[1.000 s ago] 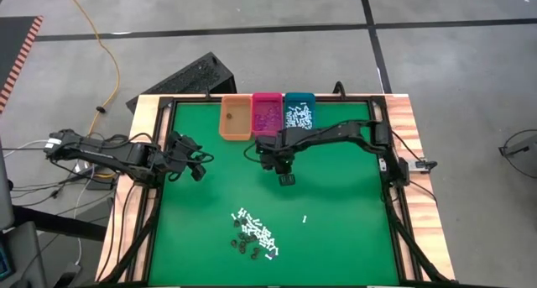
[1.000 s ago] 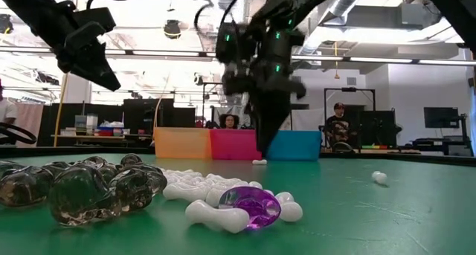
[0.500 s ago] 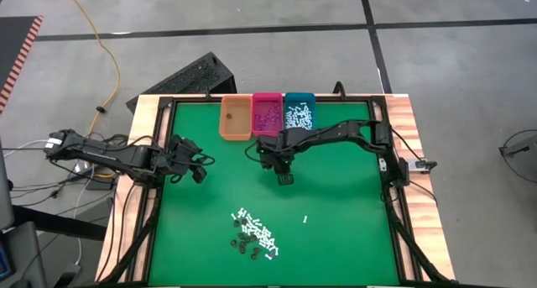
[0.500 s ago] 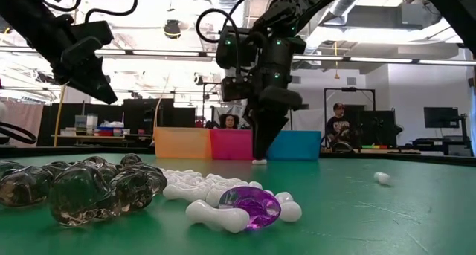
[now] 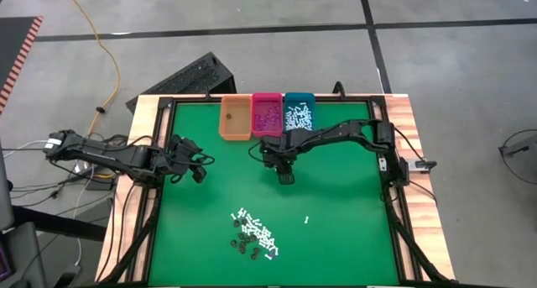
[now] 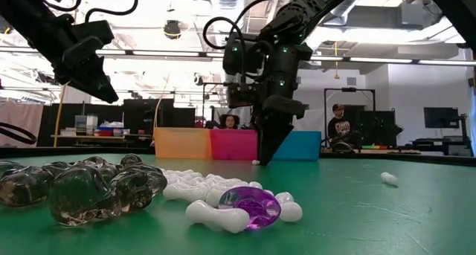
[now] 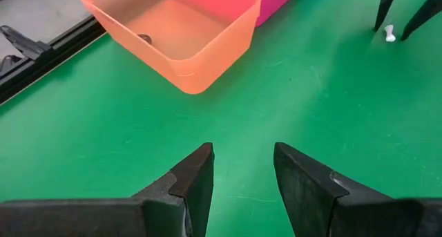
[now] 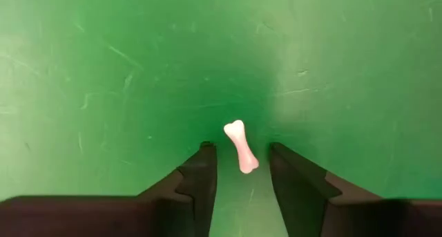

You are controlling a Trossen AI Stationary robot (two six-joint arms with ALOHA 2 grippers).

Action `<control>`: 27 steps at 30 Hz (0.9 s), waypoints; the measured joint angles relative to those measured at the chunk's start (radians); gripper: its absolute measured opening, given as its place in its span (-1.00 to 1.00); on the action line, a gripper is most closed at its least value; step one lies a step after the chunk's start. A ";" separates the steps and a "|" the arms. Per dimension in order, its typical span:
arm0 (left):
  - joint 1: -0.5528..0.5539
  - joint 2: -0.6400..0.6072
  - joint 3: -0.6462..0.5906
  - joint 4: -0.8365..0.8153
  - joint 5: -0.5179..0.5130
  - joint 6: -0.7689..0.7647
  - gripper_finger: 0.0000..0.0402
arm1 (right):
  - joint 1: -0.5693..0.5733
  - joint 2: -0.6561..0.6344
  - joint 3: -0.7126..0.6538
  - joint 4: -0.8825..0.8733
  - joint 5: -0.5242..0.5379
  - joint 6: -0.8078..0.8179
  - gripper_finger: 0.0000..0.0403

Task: Sort Halloween decoration
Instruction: Put the white bone toy into the blue bin

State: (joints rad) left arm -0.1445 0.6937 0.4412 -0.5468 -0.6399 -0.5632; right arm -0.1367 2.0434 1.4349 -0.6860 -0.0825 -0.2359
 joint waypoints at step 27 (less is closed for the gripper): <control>0.000 0.000 0.000 -0.001 0.001 -0.027 -0.28 | -0.018 -0.109 -0.009 -0.053 0.051 0.076 -0.92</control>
State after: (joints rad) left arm -0.1444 0.6937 0.4412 -0.5476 -0.6392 -0.5898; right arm -0.1548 1.9344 1.4264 -0.7389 -0.0319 -0.1603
